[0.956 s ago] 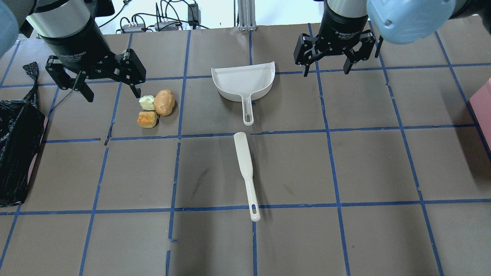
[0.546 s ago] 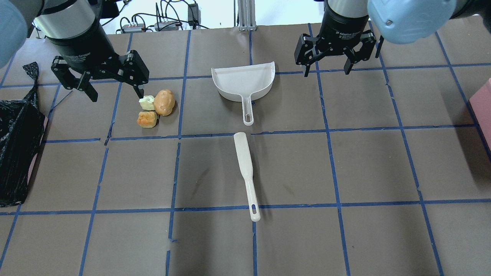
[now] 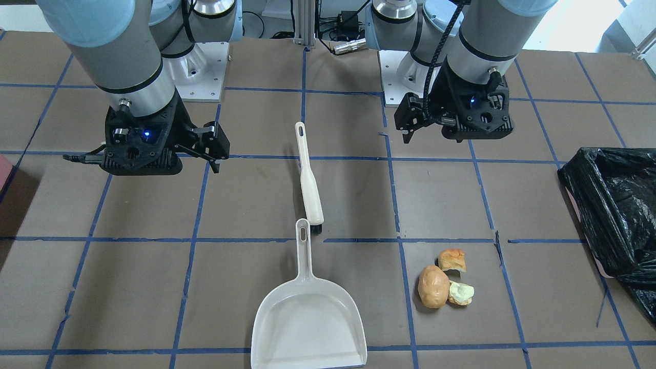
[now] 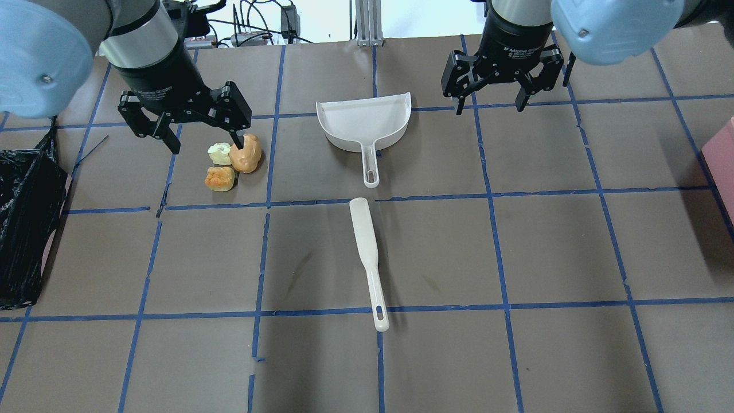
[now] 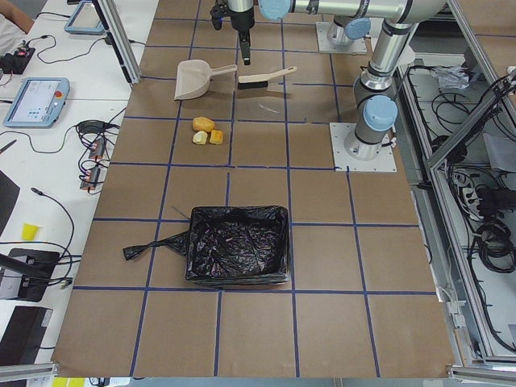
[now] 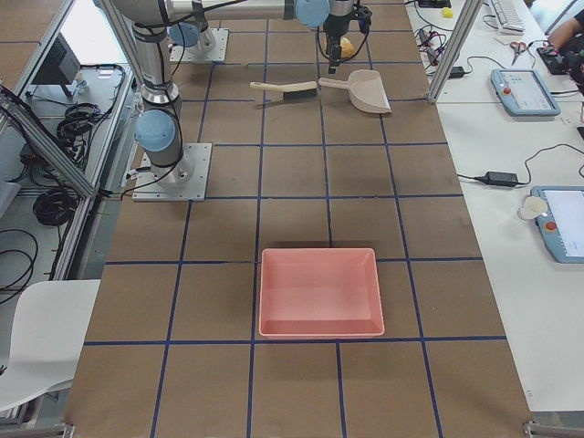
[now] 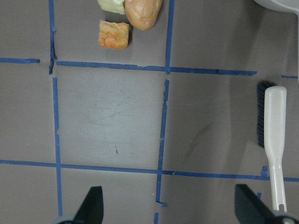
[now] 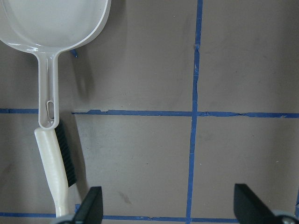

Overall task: Sweep and dump trash in nearest bin
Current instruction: 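Move the left gripper over the food items toward the white dustpan handle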

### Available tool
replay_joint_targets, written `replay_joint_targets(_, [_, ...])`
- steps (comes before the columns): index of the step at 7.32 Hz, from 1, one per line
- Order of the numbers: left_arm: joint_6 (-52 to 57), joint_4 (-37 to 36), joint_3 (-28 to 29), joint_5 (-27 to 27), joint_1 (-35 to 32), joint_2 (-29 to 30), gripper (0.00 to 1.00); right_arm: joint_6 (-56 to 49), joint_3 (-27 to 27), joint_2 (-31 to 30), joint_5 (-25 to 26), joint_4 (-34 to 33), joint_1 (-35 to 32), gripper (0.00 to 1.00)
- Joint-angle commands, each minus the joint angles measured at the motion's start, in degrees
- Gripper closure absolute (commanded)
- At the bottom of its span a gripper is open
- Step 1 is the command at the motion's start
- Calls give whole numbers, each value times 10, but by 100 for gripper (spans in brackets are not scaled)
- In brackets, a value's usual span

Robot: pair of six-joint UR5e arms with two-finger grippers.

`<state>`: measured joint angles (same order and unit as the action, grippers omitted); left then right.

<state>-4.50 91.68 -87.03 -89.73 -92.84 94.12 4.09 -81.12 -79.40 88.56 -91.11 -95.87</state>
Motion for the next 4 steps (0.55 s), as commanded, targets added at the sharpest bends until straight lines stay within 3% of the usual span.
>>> replay_joint_targets(1, [-6, -46, -3, 3, -35, 23, 0, 0, 0, 0, -1, -5, -2, 0])
replay_joint_targets(4, [-10, -92, -2, 32, -45, 47, 0, 0, -1, 0, -1, 0, -2, 0])
